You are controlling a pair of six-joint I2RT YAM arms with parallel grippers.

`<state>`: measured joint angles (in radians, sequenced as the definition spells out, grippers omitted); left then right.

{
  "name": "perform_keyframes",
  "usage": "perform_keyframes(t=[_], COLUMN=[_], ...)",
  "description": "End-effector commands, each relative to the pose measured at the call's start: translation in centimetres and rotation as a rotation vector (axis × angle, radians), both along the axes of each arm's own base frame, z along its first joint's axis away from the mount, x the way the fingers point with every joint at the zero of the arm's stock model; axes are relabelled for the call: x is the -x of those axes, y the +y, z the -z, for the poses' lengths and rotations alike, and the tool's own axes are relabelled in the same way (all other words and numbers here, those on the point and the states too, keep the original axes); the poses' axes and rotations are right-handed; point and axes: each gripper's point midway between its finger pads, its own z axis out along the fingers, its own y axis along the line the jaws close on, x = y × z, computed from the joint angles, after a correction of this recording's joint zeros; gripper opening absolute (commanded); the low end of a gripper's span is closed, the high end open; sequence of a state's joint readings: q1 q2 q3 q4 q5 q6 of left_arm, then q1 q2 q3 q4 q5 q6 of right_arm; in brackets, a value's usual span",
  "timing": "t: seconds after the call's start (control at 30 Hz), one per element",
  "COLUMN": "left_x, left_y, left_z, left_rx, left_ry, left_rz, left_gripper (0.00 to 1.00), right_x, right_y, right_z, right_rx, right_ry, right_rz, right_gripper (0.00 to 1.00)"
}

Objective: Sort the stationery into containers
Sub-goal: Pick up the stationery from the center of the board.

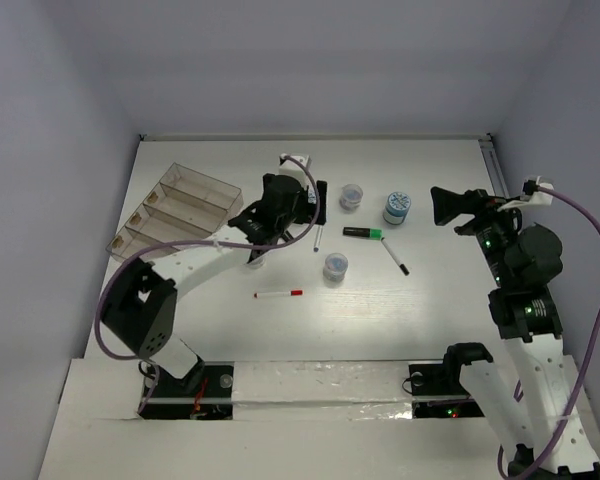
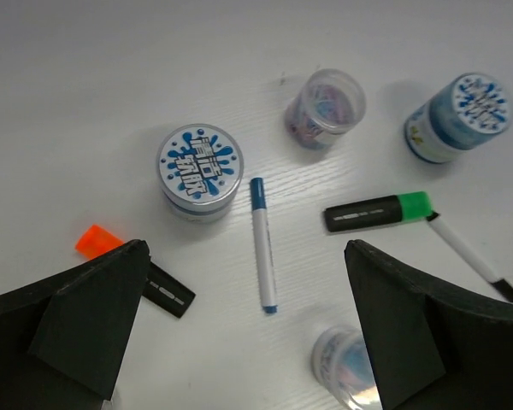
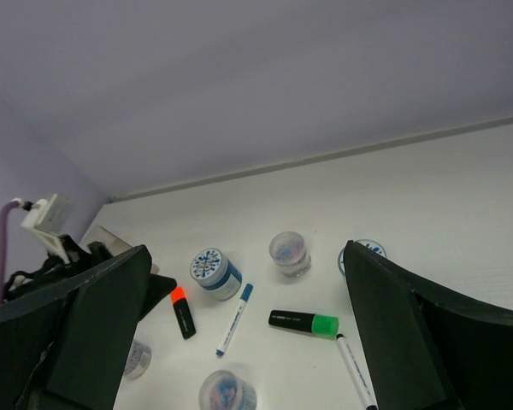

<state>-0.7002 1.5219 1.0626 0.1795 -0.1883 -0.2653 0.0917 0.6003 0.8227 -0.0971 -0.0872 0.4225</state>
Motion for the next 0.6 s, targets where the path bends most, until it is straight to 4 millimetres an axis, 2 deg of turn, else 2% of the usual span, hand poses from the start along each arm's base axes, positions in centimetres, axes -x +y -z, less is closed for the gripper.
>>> perform_keyframes(t=[0.0,0.03,0.07,0.1,0.13,0.2,0.27,0.3,0.37,0.4,0.47,0.53,0.57], left_x=[-2.6,-3.1,-3.5,-4.0,-4.5,-5.2,-6.0,-6.3,-7.2,-7.4,-8.1,-8.5,-8.7], left_y=[1.3,1.2,1.1,1.1,0.8,0.4,0.1,0.0,0.0,-0.2,-0.3,-0.8,-0.9], left_z=[-0.1,-0.1,0.5,2.1,1.9,3.6,3.8,4.8,4.7,5.6,5.8,7.0,6.7], left_rx=[-0.136,-0.155,-0.173,-0.213,-0.216,-0.255,-0.277,-0.297,-0.299,-0.311,-0.314,-0.334,-0.334], left_ry=[-0.055,-0.052,-0.045,-0.027,-0.035,-0.014,-0.02,-0.009,-0.015,-0.003,0.0,0.012,0.006], left_rz=[-0.116,-0.124,-0.13,-0.136,-0.139,-0.14,-0.146,-0.149,-0.156,-0.15,-0.152,-0.134,-0.132], left_gripper=[0.99,0.99,0.99,0.99,0.99,0.99,0.99,0.99,0.98,0.98,0.96,0.95,0.93], right_x=[-0.2,-0.1,-0.2,-0.2,-0.2,-0.2,-0.3,-0.3,-0.3,-0.3,-0.4,-0.5,-0.5], right_y=[0.2,0.3,0.3,0.3,0.3,0.4,0.4,0.5,0.5,0.6,0.6,0.8,0.8], right_z=[-0.6,-0.7,-0.5,-0.6,-0.5,-0.5,-0.4,-0.4,-0.4,-0.3,-0.2,-0.2,-0.1], right_rx=[0.003,0.001,0.001,0.001,0.002,0.002,0.003,0.003,0.003,0.003,0.003,0.005,0.003], right_ry=[-0.027,-0.031,-0.025,-0.027,-0.025,-0.025,-0.022,-0.022,-0.024,-0.021,-0.018,-0.015,-0.013], right_rz=[-0.015,-0.017,-0.017,-0.019,-0.02,-0.025,-0.026,-0.028,-0.031,-0.034,-0.037,-0.046,-0.046], right_gripper=[1.0,1.0,1.0,1.0,1.0,1.0,1.0,1.0,1.0,1.0,1.0,1.0,1.0])
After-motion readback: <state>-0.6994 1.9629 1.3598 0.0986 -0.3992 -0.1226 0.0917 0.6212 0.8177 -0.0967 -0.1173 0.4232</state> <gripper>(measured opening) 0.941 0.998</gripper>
